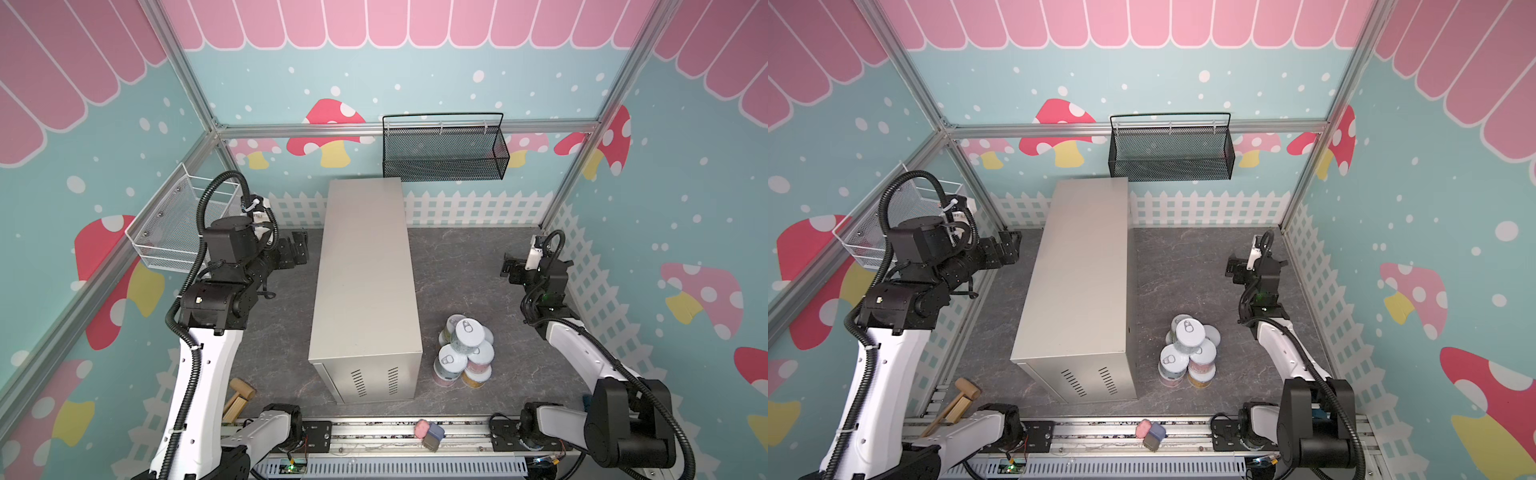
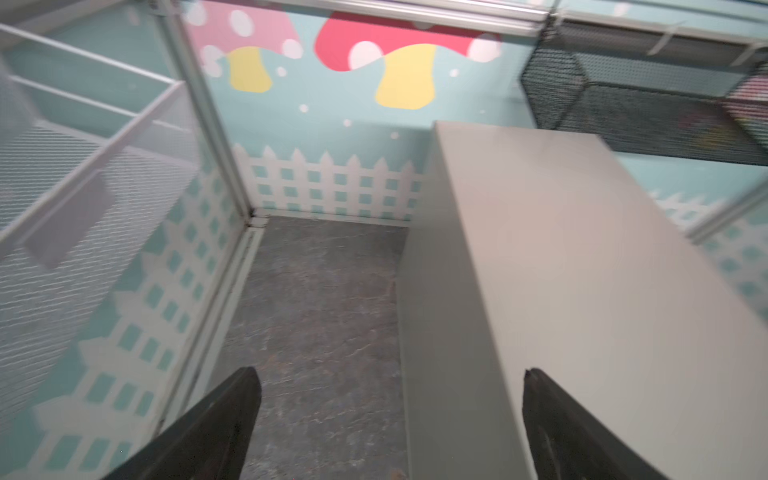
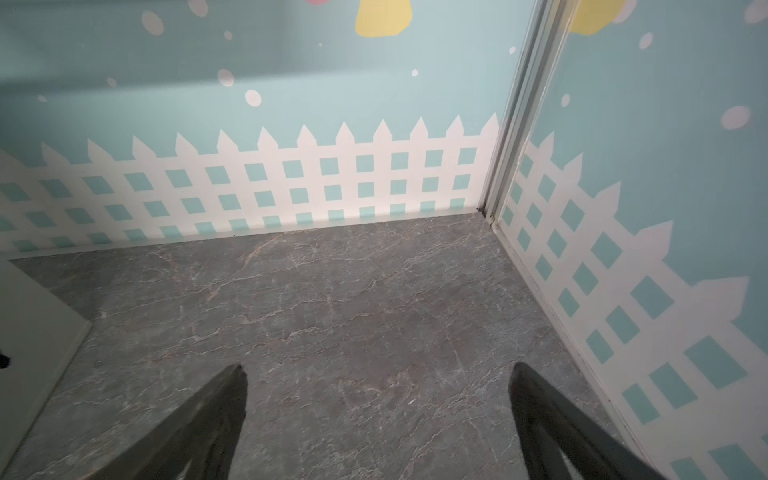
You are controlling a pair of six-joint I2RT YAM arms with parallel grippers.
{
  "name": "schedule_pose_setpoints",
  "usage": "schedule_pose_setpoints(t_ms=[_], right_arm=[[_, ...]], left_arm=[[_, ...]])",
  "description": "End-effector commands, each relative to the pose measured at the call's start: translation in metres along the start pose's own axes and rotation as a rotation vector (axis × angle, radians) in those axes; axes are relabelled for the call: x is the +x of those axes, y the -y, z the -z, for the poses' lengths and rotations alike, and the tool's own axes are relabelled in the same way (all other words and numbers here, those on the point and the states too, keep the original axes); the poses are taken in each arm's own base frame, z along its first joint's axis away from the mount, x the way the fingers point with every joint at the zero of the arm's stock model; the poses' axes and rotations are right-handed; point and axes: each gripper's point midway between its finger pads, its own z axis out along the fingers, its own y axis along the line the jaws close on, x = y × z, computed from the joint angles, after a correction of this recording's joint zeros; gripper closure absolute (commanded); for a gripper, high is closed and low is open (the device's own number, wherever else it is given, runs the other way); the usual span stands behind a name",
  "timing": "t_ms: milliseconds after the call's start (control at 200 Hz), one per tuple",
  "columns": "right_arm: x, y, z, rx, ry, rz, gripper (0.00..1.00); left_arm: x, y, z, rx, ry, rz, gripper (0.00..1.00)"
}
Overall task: Place and organize the canned foods onto the counter
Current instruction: 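Raise the left gripper over the grey cabinet while the right arm starts toward the cans, then lower the right gripper onto the top light-blue-label can and grasp it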
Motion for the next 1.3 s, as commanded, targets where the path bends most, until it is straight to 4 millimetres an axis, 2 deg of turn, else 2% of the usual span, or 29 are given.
schedule_pose_setpoints(t_ms=[0, 135, 225, 375, 525, 745, 901, 1131, 1291], right_arm=[[0.05, -0.025, 0.028, -0.101, -0.33, -0.046, 0.01], [0.027, -0.046, 0.069, -0.18, -0.338, -0.002, 0.0], [0.017, -0.067, 0.099, -0.282, -0.339, -0.012, 0.0], [0.029, -0.095, 0.136, -0.381, -0.427, -0.019, 0.0], [0.054, -0.12, 0.166, -0.45, -0.52, 0.022, 0.0], [0.086, -0.139, 0.188, -0.442, -0.618, 0.128, 0.0], [0.113, -0.146, 0.196, -0.42, -0.675, 0.184, 0.0], [0.129, -0.145, 0.197, -0.393, -0.685, 0.204, 0.01], [0.133, -0.147, 0.2, -0.398, -0.679, 0.202, 0.12]], left_arm=[[0.003, 0.045, 0.022, 0.259, -0.042, 0.016, 0.01], [0.003, 0.07, 0.035, 0.407, -0.062, 0.059, 0.01], [0.007, 0.075, 0.038, 0.444, -0.071, 0.072, 0.01], [0.01, 0.076, 0.043, 0.45, -0.045, 0.061, 0.01], [0.011, 0.077, 0.046, 0.46, -0.023, 0.044, 0.01], [0.015, 0.076, 0.046, 0.466, -0.021, 0.043, 0.01], [0.017, 0.075, 0.047, 0.467, -0.013, 0.04, 0.01], [0.016, 0.079, 0.049, 0.487, -0.007, 0.037, 0.01], [0.016, 0.079, 0.046, 0.491, -0.016, 0.044, 0.01]])
